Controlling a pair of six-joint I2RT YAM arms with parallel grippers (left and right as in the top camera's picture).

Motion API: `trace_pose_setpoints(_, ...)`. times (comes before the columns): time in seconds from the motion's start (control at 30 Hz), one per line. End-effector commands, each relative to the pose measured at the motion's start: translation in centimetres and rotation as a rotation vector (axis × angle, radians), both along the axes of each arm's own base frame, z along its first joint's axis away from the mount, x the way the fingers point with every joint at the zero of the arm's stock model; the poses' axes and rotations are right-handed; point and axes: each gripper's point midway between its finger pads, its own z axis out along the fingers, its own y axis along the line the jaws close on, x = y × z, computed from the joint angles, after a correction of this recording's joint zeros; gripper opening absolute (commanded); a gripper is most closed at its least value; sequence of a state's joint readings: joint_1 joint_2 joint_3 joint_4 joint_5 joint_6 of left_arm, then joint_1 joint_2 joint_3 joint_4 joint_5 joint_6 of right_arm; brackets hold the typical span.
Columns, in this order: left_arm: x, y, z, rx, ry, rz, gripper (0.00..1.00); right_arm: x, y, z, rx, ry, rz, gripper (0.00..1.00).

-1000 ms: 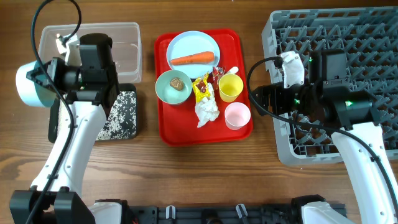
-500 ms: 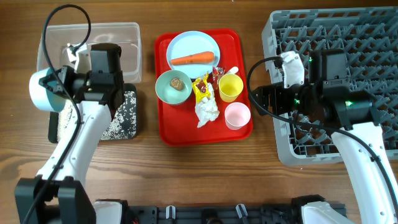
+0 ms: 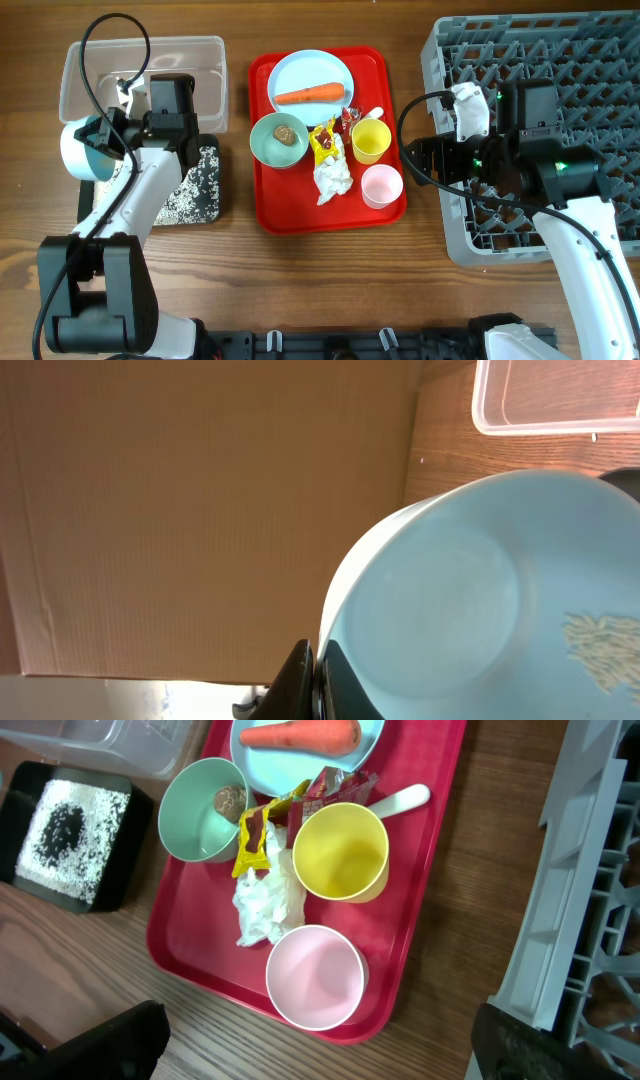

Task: Sort waste into correct bins and load items into the dishwasher rack
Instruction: 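Tilt the bowl with the left gripper to pour rice onto the black tray, then carry the empty blue bowl back and set it on the red tray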

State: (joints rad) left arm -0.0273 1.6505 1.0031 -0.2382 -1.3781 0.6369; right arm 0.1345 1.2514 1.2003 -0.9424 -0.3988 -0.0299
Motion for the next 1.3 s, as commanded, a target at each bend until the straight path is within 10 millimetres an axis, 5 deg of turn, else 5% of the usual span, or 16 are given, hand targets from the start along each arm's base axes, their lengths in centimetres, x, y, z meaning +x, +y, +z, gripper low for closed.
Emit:
trace_pose_setpoints(0.0,0.5,0.1,-0.3,-0.021,-0.017,-0.016,0.04,0.4,-0.1,0.3,-0.006,-0.007,-0.008,1.00)
trace_pose_setpoints(0.37,0.5,-0.5,0.7,0.042,0.004,-0.001,0.04,0.2,-0.1,0.1,-0.009,0.003,-0.008,1.00)
trace_pose_setpoints(0.67,2.1,-4.4,0.8,0.011,-0.124,-0.100,0.04,0.4,-0.2,0.2,-0.014,-0.006,-0.012,1.00)
trace_pose_setpoints(0.87,1.0,-6.2,2.6,0.112,-0.159,-0.067,0.04,0.0,-0.3,-0.1,-0.016,0.013,-0.011,1.00)
trace_pose_setpoints(1.1,-0.3,-10.6,1.1,0.093,-0.201,-0.203,0.04,-0.3,-0.3,-0.3,-0.018,0.030,-0.012,1.00)
trace_pose_setpoints(1.27,-1.9,-10.1,0.6,0.074,-0.261,-0.200,0.04,-0.3,-0.3,-0.3,-0.018,0.031,-0.011,1.00)
